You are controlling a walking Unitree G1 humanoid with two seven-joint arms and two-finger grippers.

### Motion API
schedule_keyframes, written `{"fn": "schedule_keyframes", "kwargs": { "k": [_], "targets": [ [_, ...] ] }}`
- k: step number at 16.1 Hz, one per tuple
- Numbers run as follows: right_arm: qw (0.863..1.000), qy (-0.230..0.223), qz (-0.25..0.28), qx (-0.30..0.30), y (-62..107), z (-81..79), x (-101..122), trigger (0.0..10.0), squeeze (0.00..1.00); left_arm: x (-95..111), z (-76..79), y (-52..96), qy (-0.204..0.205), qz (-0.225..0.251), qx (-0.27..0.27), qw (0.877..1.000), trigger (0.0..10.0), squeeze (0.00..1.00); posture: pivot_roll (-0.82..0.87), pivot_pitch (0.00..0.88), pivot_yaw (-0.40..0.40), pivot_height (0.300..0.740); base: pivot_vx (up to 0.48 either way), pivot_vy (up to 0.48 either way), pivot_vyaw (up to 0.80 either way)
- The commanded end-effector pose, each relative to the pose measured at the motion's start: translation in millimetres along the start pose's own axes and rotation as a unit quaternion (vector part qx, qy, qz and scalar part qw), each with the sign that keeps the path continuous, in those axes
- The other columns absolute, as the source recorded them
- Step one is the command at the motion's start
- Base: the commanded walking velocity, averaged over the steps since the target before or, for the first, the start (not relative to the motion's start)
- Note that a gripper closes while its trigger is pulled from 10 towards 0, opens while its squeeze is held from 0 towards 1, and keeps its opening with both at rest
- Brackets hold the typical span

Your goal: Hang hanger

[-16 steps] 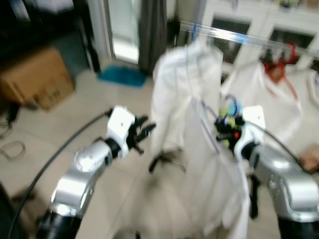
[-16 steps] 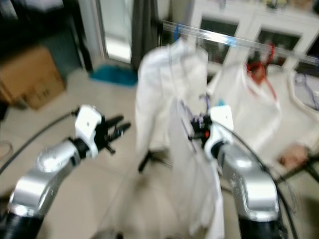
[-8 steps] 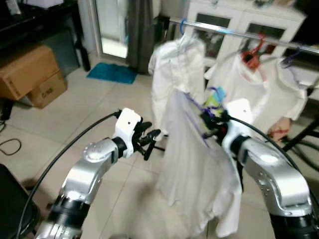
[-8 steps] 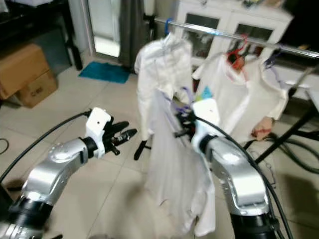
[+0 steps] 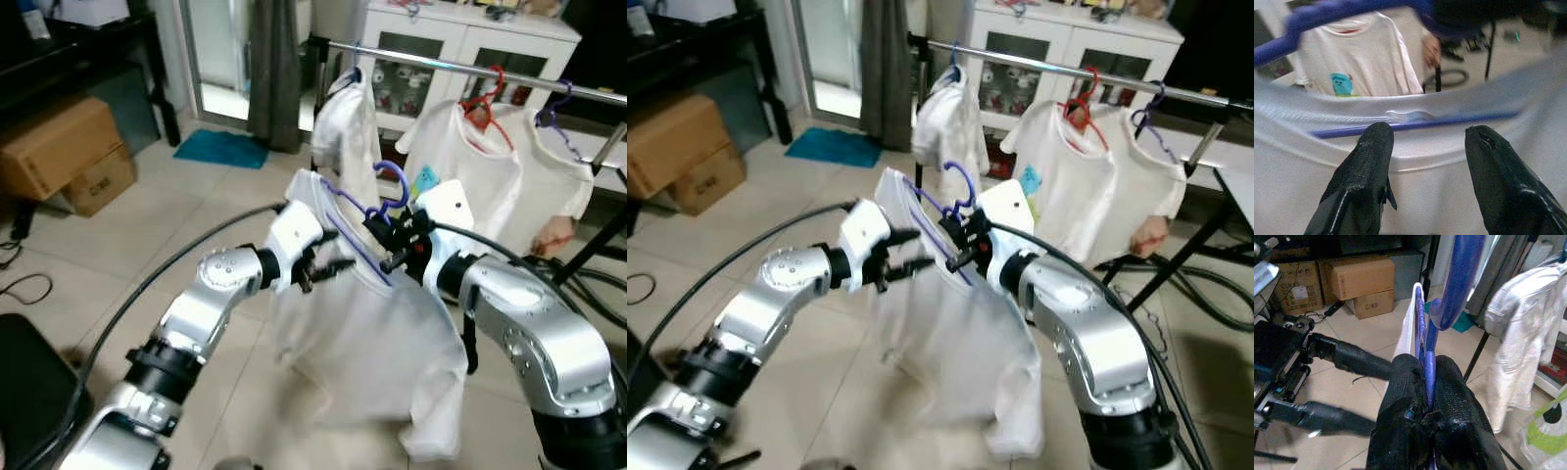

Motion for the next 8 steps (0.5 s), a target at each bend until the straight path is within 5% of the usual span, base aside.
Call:
{"fn": "schedule_keyframes", "kwargs": {
  "k": [1,2,3,7,8],
  "targets": [
    [1.0,0.015,0.003,0.009,1.6,-2.4,8.3,0.0,0.0,2.8,-1.6,-0.1,-0.054,-0.01,-0.02,0.998,10.0,0.0,0.0,0.0,-0.056,0.74,0.0,0.0,0.0],
    [1.0,0.019,-0.003,0.012,1.8,-2.5,8.5,0.0,0.0,0.6,-3.7,2.9,-0.085,-0.015,-0.025,0.996,10.0,0.0,0.0,0.0,-0.059,0.74,0.0,0.0,0.0],
    [1.0,0.02,-0.006,0.015,1.8,-2.6,9.4,0.0,0.0,1.3,-3.9,5.1,-0.097,-0.01,-0.033,0.995,10.0,1.0,0.01,0.0,-0.068,0.74,0.0,0.0,0.0],
    [0.999,0.021,-0.015,0.026,2.0,-4.1,9.5,0.0,0.0,-7.2,0.2,5.4,-0.161,-0.024,-0.059,0.985,10.0,1.0,0.02,0.0,-0.078,0.74,0.0,0.0,0.0],
    [0.999,0.021,-0.018,0.03,2.2,-4.7,9.7,0.0,0.0,-9.1,1.6,3.3,-0.178,-0.03,-0.069,0.981,10.0,0.0,0.02,0.0,-0.077,0.74,0.0,0.0,0.0]
  ]
}}
Point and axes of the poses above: a point about 5 cm out from each wrist's last joint towards the gripper, its own y axis pointing back from the gripper into the wrist, its own x axis along the axis of the wrist's last joint, z = x × y, the point moved 6 cm from there along -y, pointing out of the wrist towards the gripper, and after that the axes turned 14 degrees about -y, right-handed, at the moved point
